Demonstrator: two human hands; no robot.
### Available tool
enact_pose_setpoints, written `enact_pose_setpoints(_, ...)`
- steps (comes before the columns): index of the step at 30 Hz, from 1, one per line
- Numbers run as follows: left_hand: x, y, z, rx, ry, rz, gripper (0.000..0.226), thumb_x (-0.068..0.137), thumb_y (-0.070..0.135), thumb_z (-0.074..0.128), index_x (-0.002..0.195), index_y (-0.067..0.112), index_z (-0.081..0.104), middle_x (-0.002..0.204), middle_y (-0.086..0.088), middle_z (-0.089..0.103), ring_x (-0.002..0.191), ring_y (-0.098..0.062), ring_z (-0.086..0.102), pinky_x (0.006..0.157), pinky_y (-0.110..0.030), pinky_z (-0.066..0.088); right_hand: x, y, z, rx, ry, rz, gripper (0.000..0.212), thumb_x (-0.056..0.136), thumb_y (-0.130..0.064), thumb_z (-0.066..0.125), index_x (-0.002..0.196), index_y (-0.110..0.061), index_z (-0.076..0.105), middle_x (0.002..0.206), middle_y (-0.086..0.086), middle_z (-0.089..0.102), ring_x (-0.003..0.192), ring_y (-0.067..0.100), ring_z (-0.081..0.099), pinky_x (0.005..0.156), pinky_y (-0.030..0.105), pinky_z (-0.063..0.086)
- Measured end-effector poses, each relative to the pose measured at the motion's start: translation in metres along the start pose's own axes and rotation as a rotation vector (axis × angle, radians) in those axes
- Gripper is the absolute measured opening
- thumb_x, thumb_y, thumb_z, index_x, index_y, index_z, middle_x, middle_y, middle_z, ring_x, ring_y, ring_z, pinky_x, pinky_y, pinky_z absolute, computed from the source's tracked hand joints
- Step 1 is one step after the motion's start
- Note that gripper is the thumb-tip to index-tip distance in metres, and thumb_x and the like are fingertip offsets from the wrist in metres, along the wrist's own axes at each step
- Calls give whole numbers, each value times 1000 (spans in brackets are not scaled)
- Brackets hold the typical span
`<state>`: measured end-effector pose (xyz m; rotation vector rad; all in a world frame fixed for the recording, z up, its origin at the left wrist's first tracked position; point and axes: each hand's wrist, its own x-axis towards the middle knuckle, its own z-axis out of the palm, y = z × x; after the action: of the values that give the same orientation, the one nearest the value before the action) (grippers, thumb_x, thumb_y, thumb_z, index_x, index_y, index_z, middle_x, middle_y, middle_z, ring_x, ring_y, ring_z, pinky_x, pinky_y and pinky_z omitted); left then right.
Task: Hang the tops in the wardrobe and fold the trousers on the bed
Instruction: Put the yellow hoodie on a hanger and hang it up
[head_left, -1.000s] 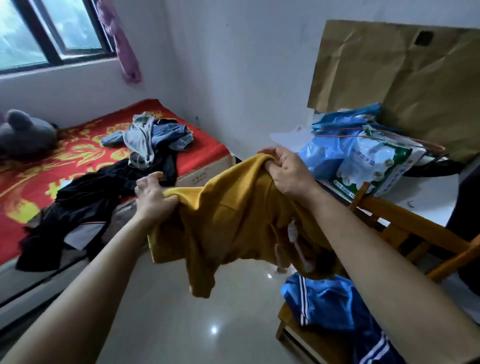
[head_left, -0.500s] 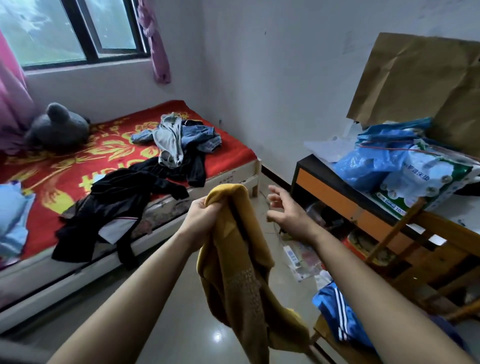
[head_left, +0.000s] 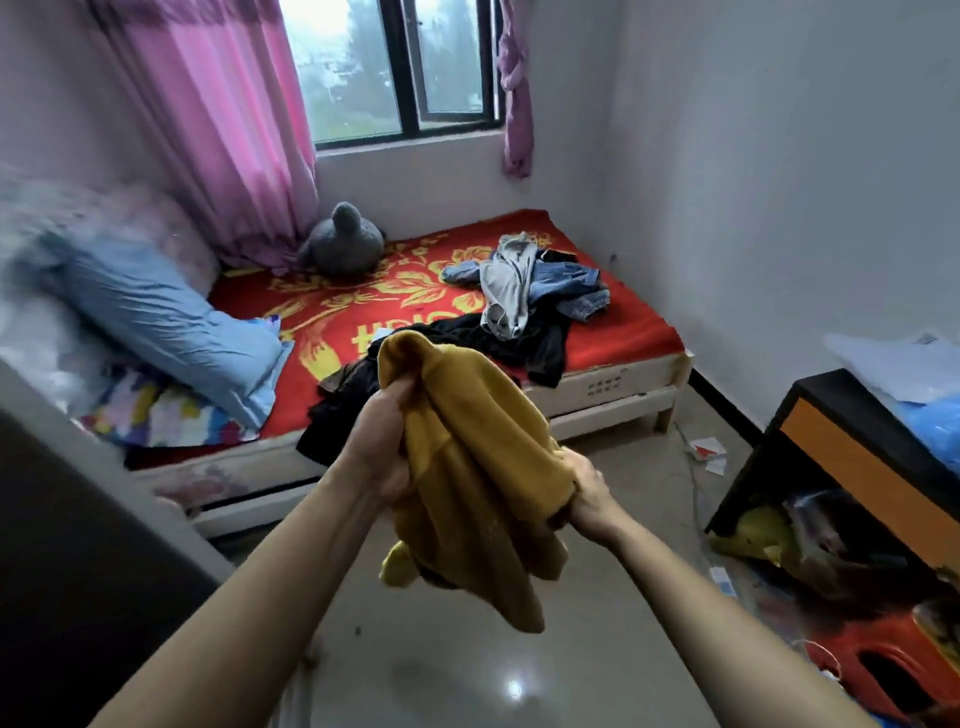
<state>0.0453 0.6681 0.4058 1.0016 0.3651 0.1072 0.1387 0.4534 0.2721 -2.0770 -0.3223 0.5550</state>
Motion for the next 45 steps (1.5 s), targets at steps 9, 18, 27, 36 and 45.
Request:
enact_pose_setpoints(9,-17,16,-99,595,861,187,14,94,27,63,102,18,68,105,-8,70,108,-31,63,97,-46,50,55,-203,-20,175,8,-355,28,67,-30,38,60,-14,60,64,1,60,68,24,55,66,40,50)
enact_pose_setpoints(18,-48,-20,-68,1132,878,109,72,68,53,63,133,30,43,142,-2,40,133,-26,35,110,-51,37,35,-275,49,-140,-476,-638,28,87,-19,50,61,-12,58,67,7,60,75,31,60,73,42,52)
enact_pose_setpoints(27,-95,-27,-106,150,1268,346,23,92,-1,53,84,17,65,83,-9,66,85,-26,61,66,-32,50,80,-238,111,-656,-452,-891,86,72,-50,73,145,-28,34,131,11,44,123,34,43,103,47,38)
enact_pose_setpoints(36,-148,7,-135,-196,1209,528,14,97,4,53,98,12,64,92,-13,69,86,-24,68,63,-31,56,20,-159,194,-55,-1006,218,122,70,-88,55,160,-23,3,164,18,17,146,42,26,113,56,31)
enact_pose_setpoints(45,-231,46,-212,383,1412,532,33,79,27,81,104,24,60,97,-1,71,85,-12,69,65,-23,55,-21,-251,260,28,-995,-355,50,84,-41,73,129,-26,56,128,4,63,109,22,64,92,45,58)
